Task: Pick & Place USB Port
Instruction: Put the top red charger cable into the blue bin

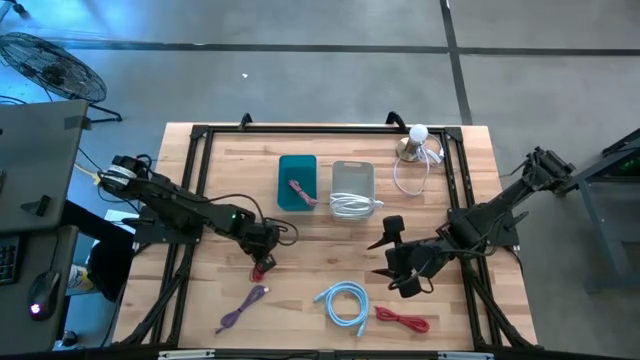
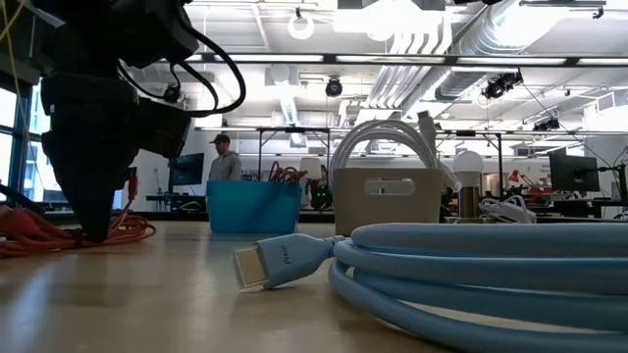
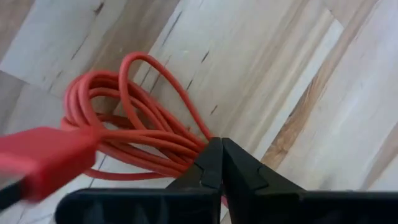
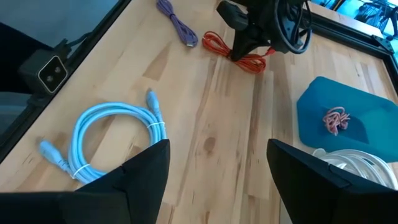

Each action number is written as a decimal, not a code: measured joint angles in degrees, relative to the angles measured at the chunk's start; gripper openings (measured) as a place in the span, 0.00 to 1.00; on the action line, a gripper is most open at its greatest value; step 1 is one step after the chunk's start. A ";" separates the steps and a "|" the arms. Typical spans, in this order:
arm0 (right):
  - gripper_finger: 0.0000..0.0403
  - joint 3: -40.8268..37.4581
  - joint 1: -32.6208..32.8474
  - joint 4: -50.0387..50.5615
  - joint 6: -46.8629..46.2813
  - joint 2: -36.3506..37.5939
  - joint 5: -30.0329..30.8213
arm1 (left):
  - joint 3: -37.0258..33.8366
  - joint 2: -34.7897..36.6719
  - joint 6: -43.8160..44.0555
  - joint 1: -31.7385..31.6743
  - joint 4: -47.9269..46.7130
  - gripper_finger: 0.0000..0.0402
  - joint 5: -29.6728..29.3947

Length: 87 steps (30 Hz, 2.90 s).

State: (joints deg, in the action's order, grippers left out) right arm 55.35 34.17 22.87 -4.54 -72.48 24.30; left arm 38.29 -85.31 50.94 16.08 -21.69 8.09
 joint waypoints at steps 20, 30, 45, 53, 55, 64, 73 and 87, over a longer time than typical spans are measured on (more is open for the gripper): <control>0.65 0.08 -0.07 0.12 -1.20 0.01 1.07 | 12.96 9.44 -17.05 0.11 -16.84 0.03 -4.58; 0.65 0.07 -0.44 0.06 -0.97 0.01 2.54 | 20.40 10.86 -26.82 0.09 -31.23 0.03 -12.87; 0.65 0.07 0.00 0.83 -5.85 0.01 1.99 | 20.42 11.05 -29.58 0.06 -35.87 0.03 -18.58; 0.65 0.04 0.00 0.83 -6.01 0.01 1.89 | 20.42 11.05 -29.45 0.07 -35.18 0.06 -16.08; 0.65 0.01 0.00 0.83 -6.01 0.01 1.70 | 20.42 11.05 -29.53 0.07 -35.22 0.11 -16.08; 0.65 -0.02 0.00 1.64 -5.65 0.01 0.39 | 19.80 11.05 -24.13 0.07 -34.79 0.41 -16.14; 0.65 -0.02 0.00 2.29 -2.80 0.01 -0.90 | 14.31 11.05 -9.00 0.09 -28.04 0.49 -11.18; 0.65 -0.02 -0.02 4.79 2.95 0.01 -5.36 | 9.52 10.35 -4.09 0.09 -16.08 0.49 -11.14</control>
State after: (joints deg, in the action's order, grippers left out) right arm 55.33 34.15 27.67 -1.59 -72.47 18.94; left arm 47.81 -74.96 46.84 16.16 -37.77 -3.05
